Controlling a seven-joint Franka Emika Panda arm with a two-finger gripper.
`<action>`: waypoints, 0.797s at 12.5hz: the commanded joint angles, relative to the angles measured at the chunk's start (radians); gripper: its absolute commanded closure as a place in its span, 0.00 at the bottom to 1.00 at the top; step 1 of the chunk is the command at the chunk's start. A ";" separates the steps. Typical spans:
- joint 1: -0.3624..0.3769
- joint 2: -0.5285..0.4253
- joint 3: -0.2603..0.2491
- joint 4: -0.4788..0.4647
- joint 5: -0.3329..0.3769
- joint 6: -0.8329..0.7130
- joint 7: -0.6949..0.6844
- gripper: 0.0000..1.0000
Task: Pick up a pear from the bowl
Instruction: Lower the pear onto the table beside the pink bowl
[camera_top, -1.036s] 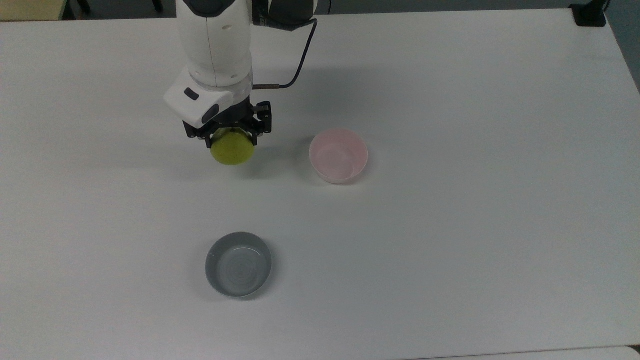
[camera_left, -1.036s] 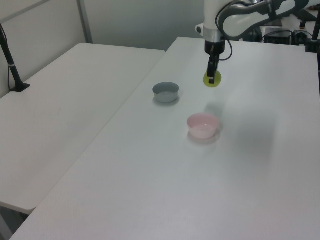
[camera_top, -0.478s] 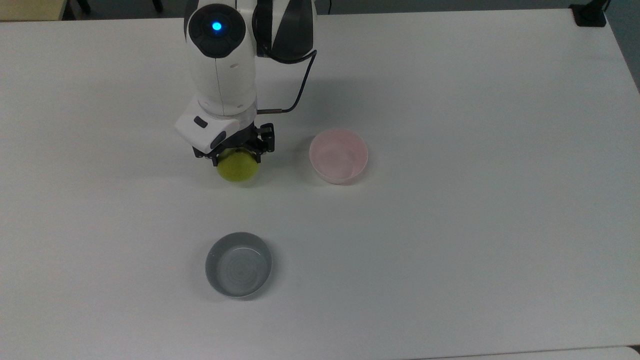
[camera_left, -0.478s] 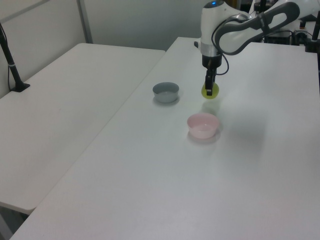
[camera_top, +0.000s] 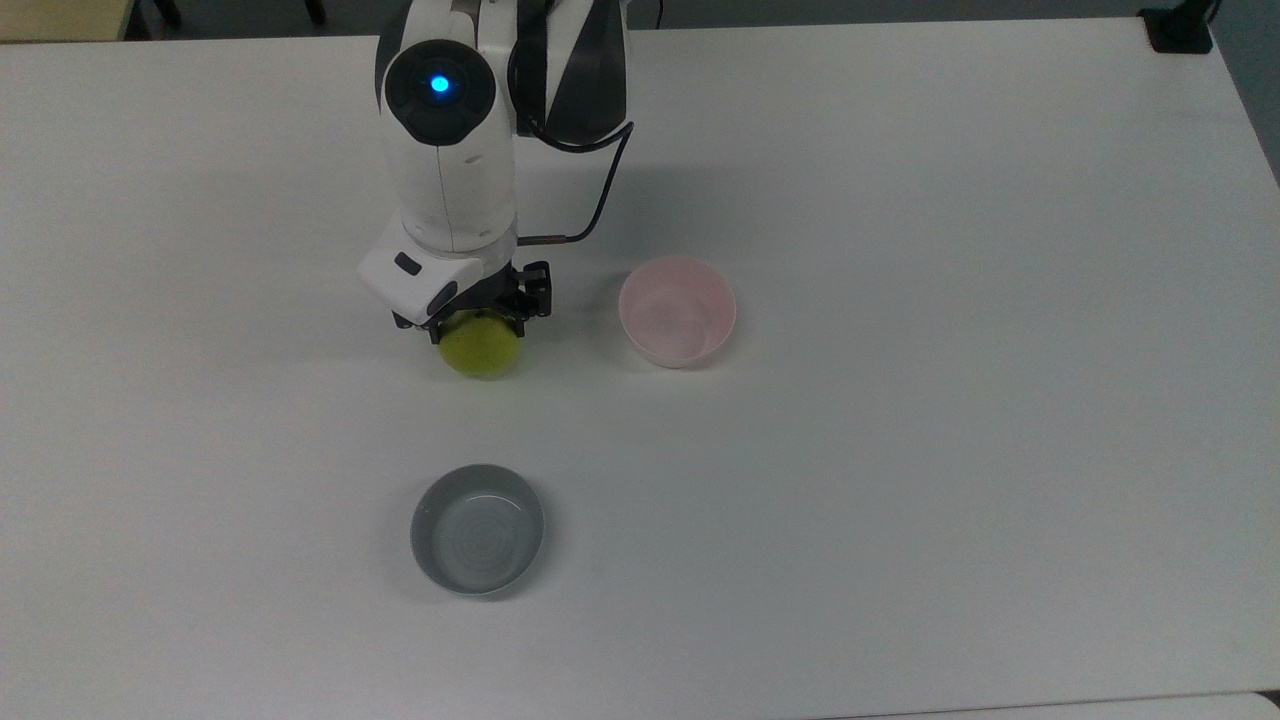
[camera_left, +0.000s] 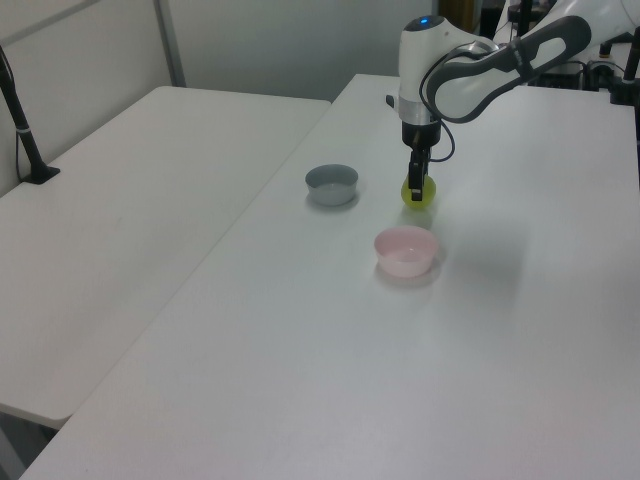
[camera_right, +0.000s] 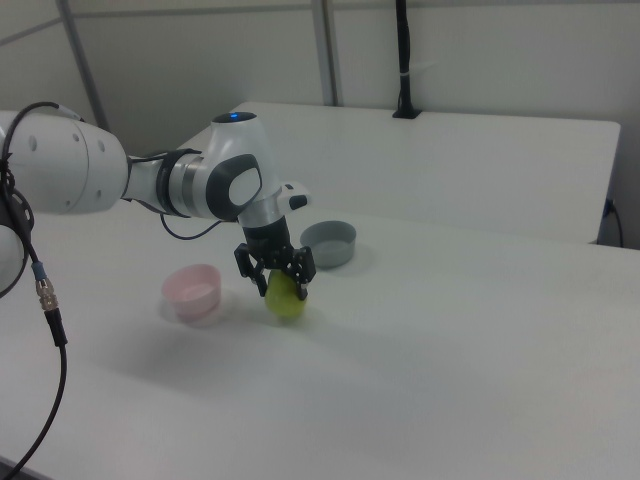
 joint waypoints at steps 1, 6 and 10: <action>0.006 0.000 -0.002 -0.016 0.002 0.030 0.011 0.24; 0.008 0.003 0.000 -0.016 0.000 0.030 0.011 0.11; 0.008 0.004 -0.002 -0.016 -0.001 0.030 0.011 0.05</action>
